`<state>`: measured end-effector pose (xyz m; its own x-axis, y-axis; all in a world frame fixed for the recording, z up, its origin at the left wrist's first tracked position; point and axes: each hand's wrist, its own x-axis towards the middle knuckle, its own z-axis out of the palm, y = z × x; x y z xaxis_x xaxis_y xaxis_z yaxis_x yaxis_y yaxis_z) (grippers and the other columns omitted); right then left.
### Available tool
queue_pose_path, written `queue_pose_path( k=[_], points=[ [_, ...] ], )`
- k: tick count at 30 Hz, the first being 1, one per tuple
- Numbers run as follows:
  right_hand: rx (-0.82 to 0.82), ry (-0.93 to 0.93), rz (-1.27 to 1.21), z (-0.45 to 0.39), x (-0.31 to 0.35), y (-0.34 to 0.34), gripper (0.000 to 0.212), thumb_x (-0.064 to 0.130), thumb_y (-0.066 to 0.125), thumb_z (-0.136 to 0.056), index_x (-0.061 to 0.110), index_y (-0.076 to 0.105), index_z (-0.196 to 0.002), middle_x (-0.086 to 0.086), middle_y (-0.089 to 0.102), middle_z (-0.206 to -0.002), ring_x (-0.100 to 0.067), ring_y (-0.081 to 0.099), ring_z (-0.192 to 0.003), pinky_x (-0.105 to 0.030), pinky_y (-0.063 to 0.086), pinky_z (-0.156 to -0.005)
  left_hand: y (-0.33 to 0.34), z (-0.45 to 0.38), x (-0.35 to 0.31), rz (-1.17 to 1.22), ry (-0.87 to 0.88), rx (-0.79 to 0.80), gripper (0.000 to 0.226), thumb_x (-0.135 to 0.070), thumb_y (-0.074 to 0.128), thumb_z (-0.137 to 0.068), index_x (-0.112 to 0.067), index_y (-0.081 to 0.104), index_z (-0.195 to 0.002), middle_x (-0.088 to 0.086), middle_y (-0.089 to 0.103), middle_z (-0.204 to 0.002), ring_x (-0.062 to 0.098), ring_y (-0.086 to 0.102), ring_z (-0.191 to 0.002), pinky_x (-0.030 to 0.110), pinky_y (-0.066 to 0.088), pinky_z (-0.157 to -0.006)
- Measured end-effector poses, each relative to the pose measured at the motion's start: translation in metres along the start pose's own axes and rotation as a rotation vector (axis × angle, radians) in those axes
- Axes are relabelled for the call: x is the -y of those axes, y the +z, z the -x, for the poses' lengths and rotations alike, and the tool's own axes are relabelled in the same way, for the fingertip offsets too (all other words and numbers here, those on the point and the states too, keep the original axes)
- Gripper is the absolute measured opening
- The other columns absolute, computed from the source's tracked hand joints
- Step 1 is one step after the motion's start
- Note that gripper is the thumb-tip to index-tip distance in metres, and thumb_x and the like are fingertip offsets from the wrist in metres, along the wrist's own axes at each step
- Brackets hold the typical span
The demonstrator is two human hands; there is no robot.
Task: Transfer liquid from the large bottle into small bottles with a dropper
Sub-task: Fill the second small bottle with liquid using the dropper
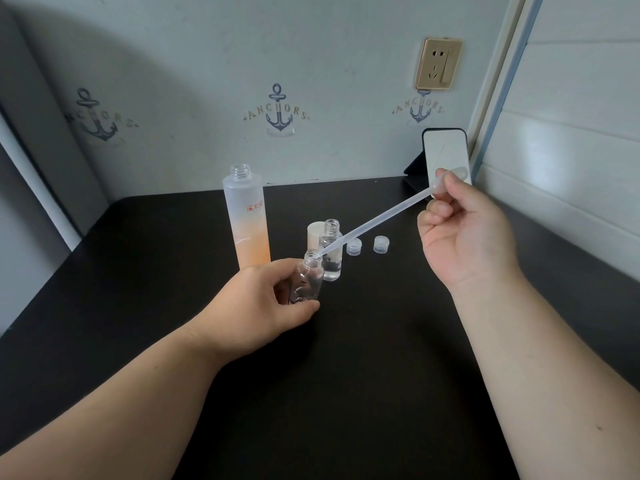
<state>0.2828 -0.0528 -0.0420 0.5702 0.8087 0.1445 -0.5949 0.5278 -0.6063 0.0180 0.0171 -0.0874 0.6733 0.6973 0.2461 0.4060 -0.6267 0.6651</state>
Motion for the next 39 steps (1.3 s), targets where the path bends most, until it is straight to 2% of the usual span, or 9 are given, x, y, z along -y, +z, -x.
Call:
queue_pose_path(
  k=[11, 15, 22, 25, 27, 30, 32, 36, 39],
  points=[
    [-0.037, 0.005, 0.027, 0.000, 0.000, 0.000, 0.010, 0.008, 0.068, -0.090, 0.006, 0.077, -0.087, -0.002, 0.067, -0.073, -0.010, 0.051, -0.053, -0.019, 0.043, -0.052, 0.000, -0.001, 0.001, -0.016, -0.014, 0.001, 0.029, -0.041, 0.077, -0.081, -0.031, 0.068, -0.107, -0.006, 0.072, -0.094, 0.013, 0.066, -0.088, 0.033, 0.052, -0.078],
    [-0.096, 0.025, 0.016, 0.001, -0.001, 0.001, 0.011, 0.011, 0.068, -0.090, 0.004, 0.075, -0.096, -0.002, 0.067, -0.073, -0.013, 0.056, -0.057, -0.022, 0.045, -0.053, -0.001, 0.000, -0.002, 0.020, -0.004, 0.036, 0.034, -0.040, 0.076, -0.080, -0.041, 0.062, -0.110, -0.017, 0.073, -0.100, 0.010, 0.067, -0.093, 0.027, 0.053, -0.082],
    [-0.129, 0.041, -0.015, 0.003, 0.000, 0.001, 0.010, 0.013, 0.070, -0.090, 0.004, 0.074, -0.092, -0.003, 0.066, -0.073, -0.013, 0.057, -0.057, -0.022, 0.045, -0.055, -0.002, 0.002, -0.003, 0.074, 0.009, 0.019, 0.036, -0.050, 0.073, -0.074, -0.031, 0.068, -0.104, -0.005, 0.073, -0.097, 0.015, 0.068, -0.086, 0.039, 0.055, -0.081],
    [-0.138, 0.039, -0.036, 0.004, 0.000, 0.002, 0.011, 0.013, 0.069, -0.090, 0.003, 0.074, -0.088, -0.003, 0.067, -0.074, -0.013, 0.057, -0.057, -0.022, 0.045, -0.055, -0.006, 0.007, -0.003, 0.241, 0.041, -0.115, 0.042, -0.045, 0.066, -0.074, -0.032, 0.070, -0.113, -0.010, 0.073, -0.094, 0.019, 0.065, -0.084, 0.037, 0.055, -0.079],
    [-0.136, 0.036, -0.038, 0.004, 0.000, 0.002, 0.012, 0.014, 0.069, -0.091, 0.004, 0.074, -0.086, -0.002, 0.068, -0.075, -0.013, 0.057, -0.057, -0.022, 0.046, -0.055, -0.008, 0.009, -0.003, 0.353, 0.046, -0.330, 0.030, -0.028, 0.061, -0.079, -0.026, 0.070, -0.108, -0.007, 0.073, -0.090, 0.017, 0.066, -0.085, 0.030, 0.053, -0.078],
    [-0.129, 0.037, -0.027, 0.005, 0.000, 0.002, 0.016, 0.014, 0.069, -0.092, 0.005, 0.075, -0.080, -0.002, 0.069, -0.075, -0.012, 0.059, -0.057, -0.022, 0.046, -0.055, -0.012, 0.007, 0.000, 0.325, -0.031, -0.702, 0.022, -0.022, 0.058, -0.081, -0.035, 0.061, -0.098, -0.015, 0.066, -0.088, 0.000, 0.061, -0.080, 0.014, 0.048, -0.068],
    [-0.126, 0.036, -0.025, 0.005, 0.000, 0.002, 0.018, 0.014, 0.069, -0.092, 0.006, 0.075, -0.077, -0.001, 0.070, -0.076, -0.013, 0.061, -0.059, -0.022, 0.047, -0.056, -0.014, 0.004, 0.004, 0.305, -0.112, -0.802, 0.034, -0.030, 0.063, -0.078, -0.035, 0.053, -0.109, -0.015, 0.059, -0.097, -0.006, 0.057, -0.084, 0.007, 0.045, -0.068],
    [-0.117, 0.035, -0.037, 0.005, 0.000, 0.003, 0.013, 0.013, 0.071, -0.091, 0.005, 0.073, -0.081, -0.003, 0.073, -0.079, -0.015, 0.067, -0.067, -0.024, 0.052, -0.061, -0.012, -0.009, 0.017, 0.342, -0.302, -0.598, 0.080, -0.041, 0.079, -0.080, -0.031, 0.036, -0.147, -0.014, 0.056, -0.127, 0.002, 0.056, -0.112, 0.023, 0.047, -0.084],
    [-0.113, 0.033, -0.044, 0.005, -0.002, 0.002, 0.009, 0.012, 0.072, -0.090, 0.004, 0.072, -0.088, -0.004, 0.074, -0.080, -0.016, 0.069, -0.069, -0.024, 0.054, -0.063, -0.006, -0.016, 0.025, 0.201, -0.348, -0.493, 0.072, -0.047, 0.075, -0.085, -0.032, 0.040, -0.146, -0.025, 0.059, -0.109, -0.003, 0.059, -0.095, 0.017, 0.044, -0.076]
  ],
)
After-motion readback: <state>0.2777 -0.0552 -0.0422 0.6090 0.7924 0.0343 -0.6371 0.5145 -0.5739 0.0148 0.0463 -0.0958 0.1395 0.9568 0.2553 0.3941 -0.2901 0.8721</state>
